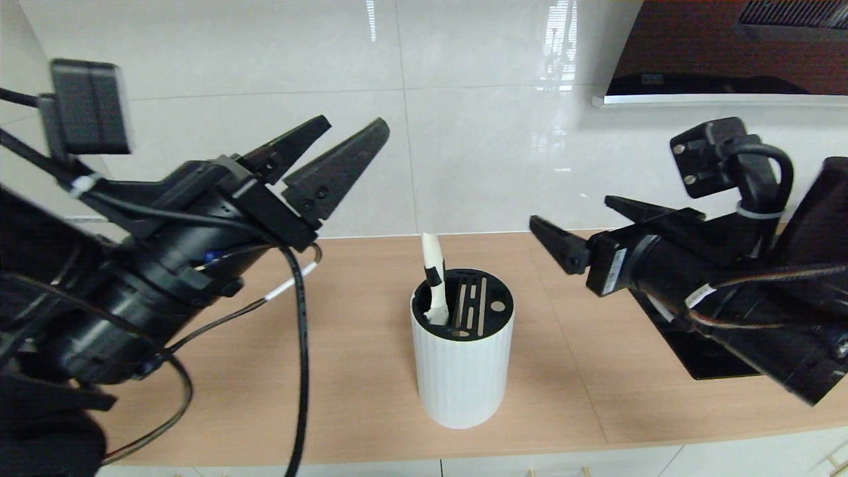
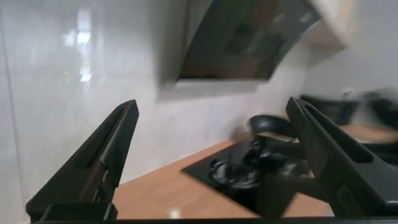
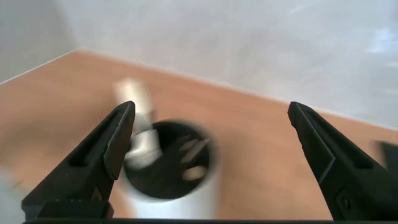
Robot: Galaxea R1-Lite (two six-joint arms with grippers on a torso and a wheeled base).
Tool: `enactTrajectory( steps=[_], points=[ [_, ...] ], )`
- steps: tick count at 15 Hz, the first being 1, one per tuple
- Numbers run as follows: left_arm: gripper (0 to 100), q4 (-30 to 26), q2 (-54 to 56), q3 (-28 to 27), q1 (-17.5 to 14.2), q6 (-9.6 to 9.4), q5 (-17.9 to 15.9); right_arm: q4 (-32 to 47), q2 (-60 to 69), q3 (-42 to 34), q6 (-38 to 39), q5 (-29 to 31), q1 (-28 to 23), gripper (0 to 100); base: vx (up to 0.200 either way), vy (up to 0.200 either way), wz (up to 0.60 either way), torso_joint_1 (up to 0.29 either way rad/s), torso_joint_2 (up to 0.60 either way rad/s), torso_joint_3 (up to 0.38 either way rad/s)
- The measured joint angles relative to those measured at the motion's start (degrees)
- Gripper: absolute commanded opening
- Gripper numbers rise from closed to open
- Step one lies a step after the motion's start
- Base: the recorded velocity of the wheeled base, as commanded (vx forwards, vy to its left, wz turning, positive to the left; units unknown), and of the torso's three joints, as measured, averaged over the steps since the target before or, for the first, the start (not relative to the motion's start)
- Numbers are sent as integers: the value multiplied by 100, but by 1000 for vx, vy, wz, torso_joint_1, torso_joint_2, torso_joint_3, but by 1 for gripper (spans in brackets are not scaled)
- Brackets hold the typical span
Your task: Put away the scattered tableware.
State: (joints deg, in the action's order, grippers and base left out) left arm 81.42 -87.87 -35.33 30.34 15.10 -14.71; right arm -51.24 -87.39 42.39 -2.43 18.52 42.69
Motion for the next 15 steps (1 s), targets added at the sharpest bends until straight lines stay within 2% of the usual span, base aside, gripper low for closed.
enactTrajectory(
  steps=[3, 6, 8, 10, 12, 14, 15],
  points=[
    [100, -1671, 1240, 173, -33, 27, -101, 17, 661, -438, -26, 55, -532, 100, 0, 0, 0, 0, 0, 0],
    [100, -3068, 2494, 366, -469, 33, -105, 143, 1655, -1189, -50, 301, -846, 100, 0, 0, 0, 0, 0, 0],
    [100, -3897, 3390, 471, -857, 60, -118, 395, 2306, -1560, -44, 266, -1510, 100, 0, 0, 0, 0, 0, 0],
    [100, -4913, 4350, 488, -1078, 82, -127, 701, 2971, -1759, -22, 179, -2286, 100, 0, 0, 0, 0, 0, 0],
    [100, -6150, 5307, 419, -1193, 93, -123, 1145, 3725, -1863, -113, 110, -2759, 100, 0, 0, 0, 0, 0, 0],
    [100, -7418, 6276, 302, -1357, 99, -113, 1965, 4735, -1915, -419, 74, -2966, 100, 0, 0, 0, 0, 0, 0],
    [100, -7820, 6607, 272, -1473, 99, -112, 2414, 5151, -1930, -558, 67, -3023, 100, 0, 0, 0, 0, 0, 0]
  ],
)
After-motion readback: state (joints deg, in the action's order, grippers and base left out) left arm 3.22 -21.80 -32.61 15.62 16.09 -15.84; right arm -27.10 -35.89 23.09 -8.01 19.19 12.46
